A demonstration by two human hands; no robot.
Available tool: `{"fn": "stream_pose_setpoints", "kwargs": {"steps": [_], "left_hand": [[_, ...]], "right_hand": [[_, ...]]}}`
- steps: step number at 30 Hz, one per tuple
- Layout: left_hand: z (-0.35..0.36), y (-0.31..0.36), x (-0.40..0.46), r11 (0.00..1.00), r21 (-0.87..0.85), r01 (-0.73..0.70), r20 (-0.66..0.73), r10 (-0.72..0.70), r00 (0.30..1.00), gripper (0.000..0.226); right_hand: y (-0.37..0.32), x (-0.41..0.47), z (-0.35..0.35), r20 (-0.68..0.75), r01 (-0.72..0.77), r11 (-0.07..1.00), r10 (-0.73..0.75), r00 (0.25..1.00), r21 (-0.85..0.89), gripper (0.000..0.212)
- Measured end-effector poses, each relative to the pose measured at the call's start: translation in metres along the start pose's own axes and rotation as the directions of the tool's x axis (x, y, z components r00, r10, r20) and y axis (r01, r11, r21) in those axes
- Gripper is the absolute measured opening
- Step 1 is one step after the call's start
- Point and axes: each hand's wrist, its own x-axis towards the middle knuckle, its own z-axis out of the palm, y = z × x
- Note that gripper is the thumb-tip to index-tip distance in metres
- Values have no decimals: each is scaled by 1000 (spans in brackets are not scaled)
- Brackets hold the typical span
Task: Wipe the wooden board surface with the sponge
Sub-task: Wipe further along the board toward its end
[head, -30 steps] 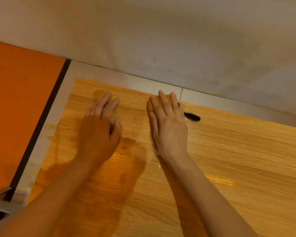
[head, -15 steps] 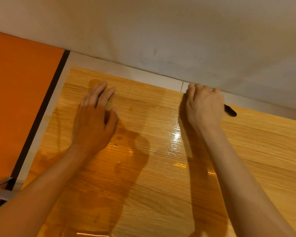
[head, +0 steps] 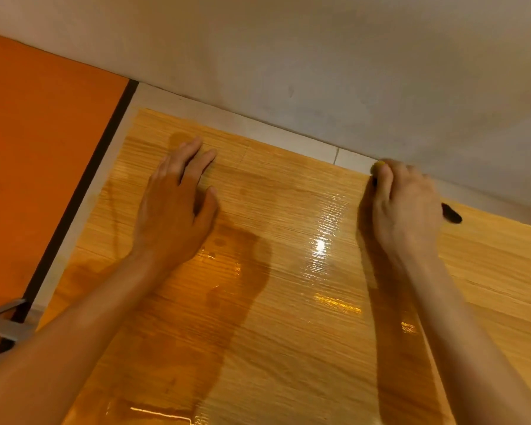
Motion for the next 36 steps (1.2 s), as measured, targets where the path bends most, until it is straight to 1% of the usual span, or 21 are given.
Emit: {"fn": "stream_pose_setpoints", "kwargs": {"steps": [2, 5, 7, 9, 10, 13, 14, 16, 17, 19, 21, 24, 26, 29, 31, 32, 33, 34, 36], "left_hand": [[0, 0, 0, 1000, 3, 0, -8, 0, 1000, 52], [-1, 0, 0, 1000, -6, 19, 5, -19, 1000, 54], [0, 0, 0, 999, -22, 29, 5, -29, 1000, 55], [1, -1, 1, 999, -24, 30, 1, -30, 1000, 55], [1, -1, 1, 999, -23, 34, -1, -34, 999, 55], [1, 0, 0, 998, -31, 50, -5, -50, 999, 55], [1, 1, -1, 998, -35, 49, -6, -50, 999, 54], [-1, 4, -2, 997, -57, 44, 0, -44, 999, 52], [-3, 5, -4, 995, -78, 57, -1, -58, 998, 51], [-13, 4, -13, 985, -111, 129, -9, -131, 991, 51], [-25, -3, -34, 974, -94, 208, -12, -210, 978, 51], [-43, -20, -70, 957, -60, 283, -31, -285, 958, 51], [-47, -28, -82, 950, -60, 306, -24, -308, 951, 52], [-41, -34, -88, 961, -49, 273, -44, -275, 960, 51], [-36, -37, -87, 966, -36, 256, -67, -258, 964, 51], [-34, -39, -86, 965, -34, 260, -72, -261, 963, 52], [-33, -41, -87, 964, -31, 265, -76, -266, 961, 53], [-31, -43, -87, 964, -24, 265, -81, -266, 961, 53], [-28, -45, -86, 970, -16, 243, -93, -244, 965, 54]], "right_hand": [[-59, 2, 23, -7, 137, 989, -137, 991, 62, 41], [-137, 7, 56, 32, 322, 940, -327, 945, 110, 44], [-151, 14, 56, 84, 432, 892, -444, 892, 130, 44], [-125, 16, 47, 133, 482, 861, -503, 854, 163, 43], [-102, 14, 40, 128, 468, 869, -489, 863, 159, 43], [-33, -2, 15, 52, 318, 945, -322, 945, 78, 41], [-25, -5, 11, 49, 278, 958, -282, 958, 65, 41], [-32, -4, 15, 76, 245, 968, -248, 966, 53, 42], [-42, -2, 18, 84, 254, 966, -258, 962, 51, 42], [-69, 2, 26, 74, 303, 951, -307, 949, 54, 43], [-96, 3, 38, 58, 339, 938, -344, 937, 76, 43], [-145, 5, 57, 47, 374, 925, -377, 925, 63, 43], [-178, 8, 69, 46, 416, 908, -419, 907, 51, 41], [-214, 14, 81, 74, 501, 862, -506, 859, 74, 40], [-213, 21, 77, 126, 565, 816, -578, 806, 124, 42], [-203, 24, 73, 153, 580, 797, -603, 783, 170, 42], [-187, 26, 67, 174, 571, 793, -606, 776, 211, 42], [-167, 26, 61, 179, 538, 810, -579, 795, 233, 42], [-129, 19, 47, 148, 416, 882, -452, 880, 221, 42]]}}
